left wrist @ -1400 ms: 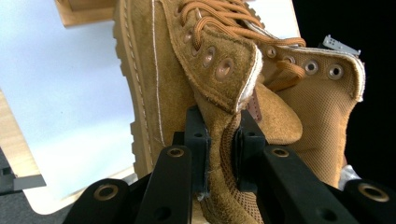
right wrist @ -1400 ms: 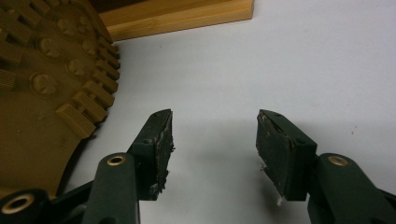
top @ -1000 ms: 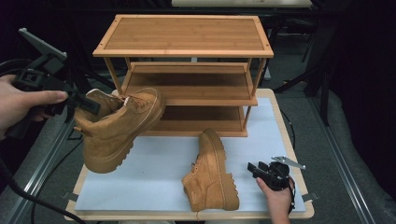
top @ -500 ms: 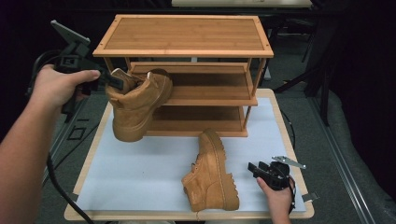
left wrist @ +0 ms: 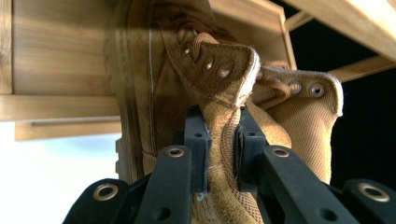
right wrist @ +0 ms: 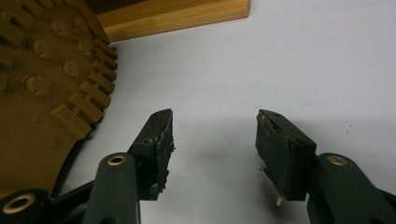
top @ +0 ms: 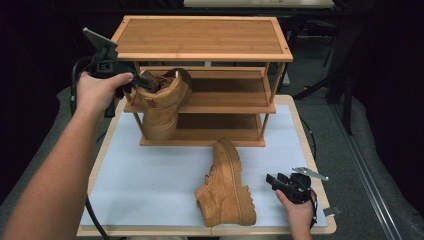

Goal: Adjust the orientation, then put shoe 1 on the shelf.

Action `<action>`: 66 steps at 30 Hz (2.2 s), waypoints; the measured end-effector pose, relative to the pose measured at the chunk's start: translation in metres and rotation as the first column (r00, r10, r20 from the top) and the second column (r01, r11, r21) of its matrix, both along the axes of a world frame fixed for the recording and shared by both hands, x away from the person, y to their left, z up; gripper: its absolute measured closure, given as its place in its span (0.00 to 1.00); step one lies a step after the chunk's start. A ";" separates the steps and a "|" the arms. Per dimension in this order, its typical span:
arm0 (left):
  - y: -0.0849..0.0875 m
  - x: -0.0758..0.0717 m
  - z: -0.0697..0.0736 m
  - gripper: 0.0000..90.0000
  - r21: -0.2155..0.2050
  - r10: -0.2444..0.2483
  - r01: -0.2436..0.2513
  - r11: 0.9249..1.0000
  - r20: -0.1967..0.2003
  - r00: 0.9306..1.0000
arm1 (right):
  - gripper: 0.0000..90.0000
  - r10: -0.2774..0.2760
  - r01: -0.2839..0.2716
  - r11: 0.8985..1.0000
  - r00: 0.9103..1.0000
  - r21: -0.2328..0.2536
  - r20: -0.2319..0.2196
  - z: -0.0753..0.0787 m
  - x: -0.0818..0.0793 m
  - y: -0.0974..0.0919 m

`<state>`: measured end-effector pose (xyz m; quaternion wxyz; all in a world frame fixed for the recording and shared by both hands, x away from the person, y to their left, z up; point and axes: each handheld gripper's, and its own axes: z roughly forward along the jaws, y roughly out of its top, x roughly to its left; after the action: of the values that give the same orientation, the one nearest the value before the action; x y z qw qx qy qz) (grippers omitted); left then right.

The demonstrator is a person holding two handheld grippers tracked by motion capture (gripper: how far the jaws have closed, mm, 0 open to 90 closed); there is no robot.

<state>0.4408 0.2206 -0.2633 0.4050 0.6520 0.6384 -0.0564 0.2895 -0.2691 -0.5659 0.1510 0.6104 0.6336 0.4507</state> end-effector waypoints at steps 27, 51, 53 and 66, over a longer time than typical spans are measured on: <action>-0.019 -0.017 -0.008 0.72 0.136 -0.072 0.073 0.988 -0.009 0.997 | 0.51 0.009 -0.009 1.000 1.000 0.004 -0.005 -0.001 0.001 0.004; 0.030 -0.089 -0.018 0.64 0.246 -0.223 0.189 0.951 0.120 0.967 | 0.50 0.012 -0.011 0.999 1.000 -0.037 0.016 0.006 -0.003 0.009; 0.034 -0.092 -0.031 0.65 0.227 -0.238 0.204 0.952 0.134 0.962 | 0.50 0.031 -0.032 0.995 0.999 -0.097 -0.007 0.009 -0.003 0.011; 0.052 -0.104 -0.120 0.69 0.190 -0.226 0.195 0.962 0.161 0.961 | 0.53 0.106 -0.104 0.972 0.994 -0.209 -0.001 0.016 -0.004 0.023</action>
<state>0.3364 0.2728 -0.3837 0.3955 0.7512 0.5282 0.0157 0.2857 -0.2466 -0.5503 0.1935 0.5544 0.7082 0.3921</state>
